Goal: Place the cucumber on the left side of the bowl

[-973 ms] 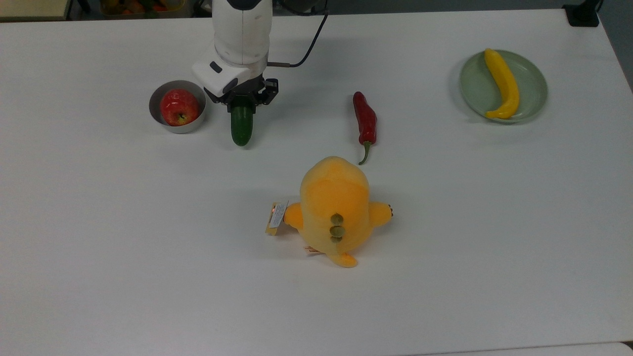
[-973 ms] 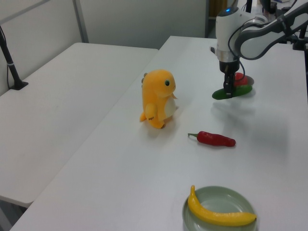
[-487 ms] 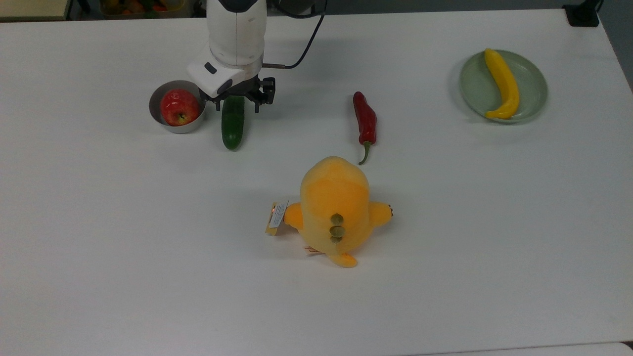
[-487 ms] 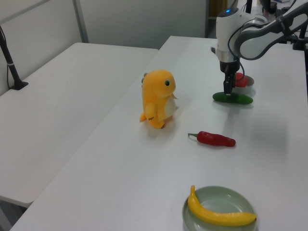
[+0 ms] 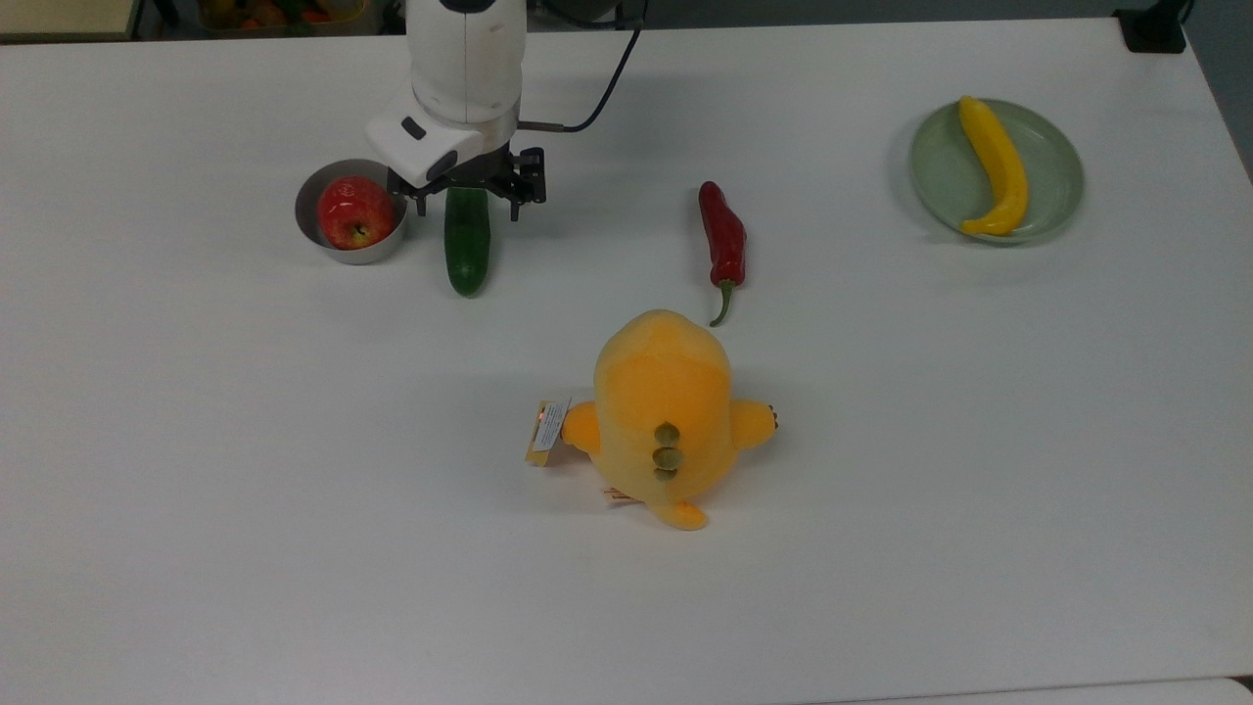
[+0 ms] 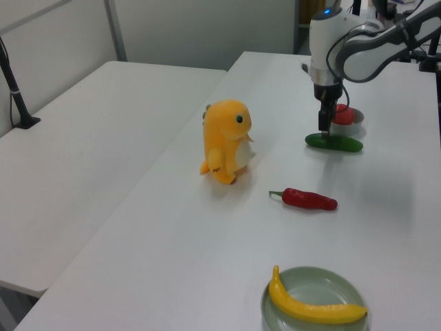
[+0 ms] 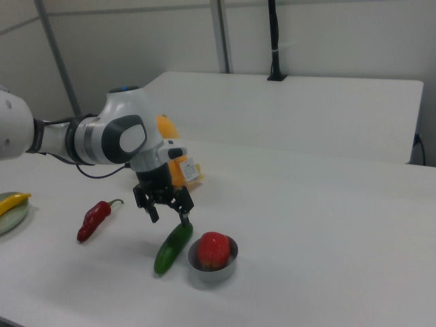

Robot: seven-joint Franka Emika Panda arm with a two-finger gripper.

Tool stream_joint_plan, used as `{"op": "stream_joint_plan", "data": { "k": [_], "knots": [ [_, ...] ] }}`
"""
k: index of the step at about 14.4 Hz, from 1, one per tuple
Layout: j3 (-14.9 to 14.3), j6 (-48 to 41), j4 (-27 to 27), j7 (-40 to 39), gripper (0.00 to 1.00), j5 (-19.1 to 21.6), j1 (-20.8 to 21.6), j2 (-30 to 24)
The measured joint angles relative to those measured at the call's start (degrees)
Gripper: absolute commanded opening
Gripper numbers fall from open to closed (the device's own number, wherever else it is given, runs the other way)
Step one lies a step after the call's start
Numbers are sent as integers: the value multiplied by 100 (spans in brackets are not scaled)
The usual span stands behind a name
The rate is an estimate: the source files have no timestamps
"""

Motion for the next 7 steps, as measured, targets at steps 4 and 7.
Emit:
{"op": "stream_joint_plan", "data": {
  "k": [4,7],
  "knots": [
    [12,-13,296,329,100,716,26,-405],
    [22,-427,649,582,100,975,110,-863]
  ]
}}
